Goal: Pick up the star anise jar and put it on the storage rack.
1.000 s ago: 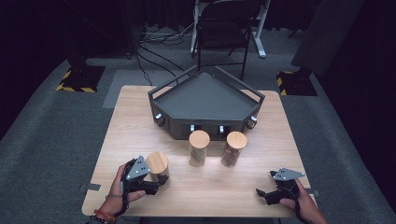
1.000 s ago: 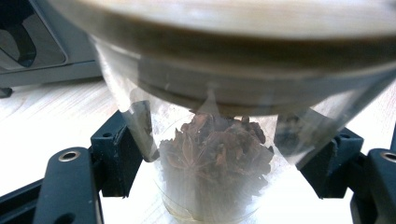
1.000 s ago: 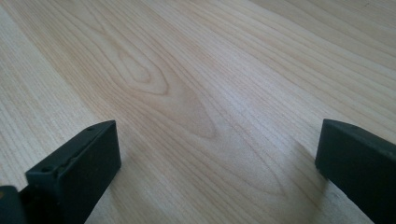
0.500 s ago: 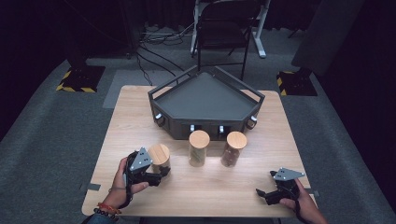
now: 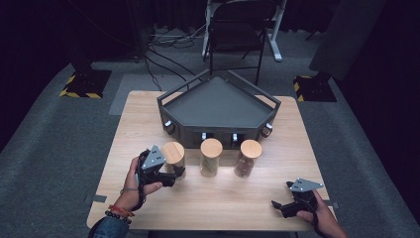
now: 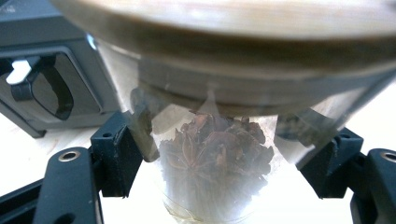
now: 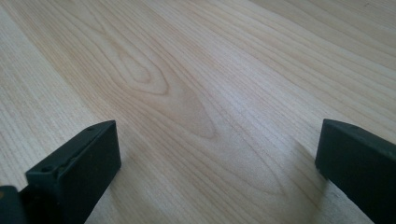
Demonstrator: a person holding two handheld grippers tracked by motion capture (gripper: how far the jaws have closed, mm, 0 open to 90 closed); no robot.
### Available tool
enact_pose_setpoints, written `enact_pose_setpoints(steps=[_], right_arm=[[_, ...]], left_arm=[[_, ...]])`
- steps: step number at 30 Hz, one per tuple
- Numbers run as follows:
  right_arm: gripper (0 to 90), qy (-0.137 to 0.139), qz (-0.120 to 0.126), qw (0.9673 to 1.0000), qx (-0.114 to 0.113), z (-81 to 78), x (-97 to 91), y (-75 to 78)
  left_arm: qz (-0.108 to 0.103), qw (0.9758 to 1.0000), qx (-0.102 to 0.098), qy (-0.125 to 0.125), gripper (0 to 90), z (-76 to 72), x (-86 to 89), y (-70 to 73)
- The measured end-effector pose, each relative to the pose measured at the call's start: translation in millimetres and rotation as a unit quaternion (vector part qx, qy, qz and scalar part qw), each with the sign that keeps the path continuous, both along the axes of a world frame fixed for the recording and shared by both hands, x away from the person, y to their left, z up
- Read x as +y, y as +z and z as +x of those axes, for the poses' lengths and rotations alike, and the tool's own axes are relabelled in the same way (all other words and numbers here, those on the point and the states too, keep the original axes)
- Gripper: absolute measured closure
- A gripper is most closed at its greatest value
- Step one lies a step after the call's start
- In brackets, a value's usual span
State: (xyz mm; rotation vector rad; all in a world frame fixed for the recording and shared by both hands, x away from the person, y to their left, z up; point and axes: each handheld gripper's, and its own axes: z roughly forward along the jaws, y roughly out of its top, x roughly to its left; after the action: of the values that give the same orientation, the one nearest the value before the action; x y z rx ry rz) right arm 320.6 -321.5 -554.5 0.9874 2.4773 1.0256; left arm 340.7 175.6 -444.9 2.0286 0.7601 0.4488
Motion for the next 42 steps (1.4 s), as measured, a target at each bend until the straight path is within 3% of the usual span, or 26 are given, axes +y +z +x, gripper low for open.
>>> enact_pose_setpoints(steps=[15, 28, 42], right_arm=[[0.1, 0.000, 0.000, 1.0000, 0.000, 0.1, 0.0, 0.0], [0.1, 0.000, 0.000, 1.0000, 0.000, 0.1, 0.0, 0.0], [0.1, 0.000, 0.000, 1.0000, 0.000, 0.1, 0.0, 0.0]], left_arm=[[-0.011, 0.9995, -0.016, 0.024, 24.8, 26.4, -11.7, 30.2], [-0.018, 0.9989, -0.020, 0.038, 24.8, 39.9, -14.7, 51.0], [-0.040, 0.9972, -0.028, 0.057, 24.8, 58.4, -18.8, 78.8]])
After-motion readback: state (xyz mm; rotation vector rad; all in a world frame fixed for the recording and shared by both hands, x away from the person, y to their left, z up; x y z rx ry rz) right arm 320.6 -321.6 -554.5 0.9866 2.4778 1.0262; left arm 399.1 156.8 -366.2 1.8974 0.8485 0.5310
